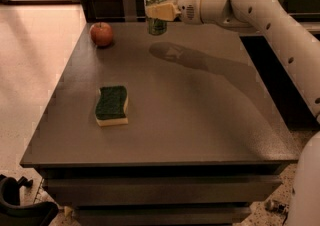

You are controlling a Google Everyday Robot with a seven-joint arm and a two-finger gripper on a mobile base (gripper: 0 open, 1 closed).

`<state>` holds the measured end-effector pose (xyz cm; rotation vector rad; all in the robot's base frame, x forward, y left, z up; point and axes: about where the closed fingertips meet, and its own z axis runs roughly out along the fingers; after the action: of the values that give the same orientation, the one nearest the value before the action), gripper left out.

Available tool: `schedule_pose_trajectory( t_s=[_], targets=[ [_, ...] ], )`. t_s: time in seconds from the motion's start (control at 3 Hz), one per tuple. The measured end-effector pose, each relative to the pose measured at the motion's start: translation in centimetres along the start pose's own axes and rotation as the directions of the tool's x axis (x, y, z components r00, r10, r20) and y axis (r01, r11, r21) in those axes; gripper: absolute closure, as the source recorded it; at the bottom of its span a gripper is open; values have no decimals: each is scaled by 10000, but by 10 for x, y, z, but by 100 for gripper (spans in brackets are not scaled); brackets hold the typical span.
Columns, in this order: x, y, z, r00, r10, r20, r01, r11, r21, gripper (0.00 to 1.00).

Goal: Move green can near sponge

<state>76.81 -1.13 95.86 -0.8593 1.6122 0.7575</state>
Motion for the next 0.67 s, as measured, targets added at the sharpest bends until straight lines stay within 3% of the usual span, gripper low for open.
schedule_pose_trajectory(
  t_s=[0.67],
  targets=[
    [6,69,-64,9993,367,35,-365,9986,-391,100]
  ],
)
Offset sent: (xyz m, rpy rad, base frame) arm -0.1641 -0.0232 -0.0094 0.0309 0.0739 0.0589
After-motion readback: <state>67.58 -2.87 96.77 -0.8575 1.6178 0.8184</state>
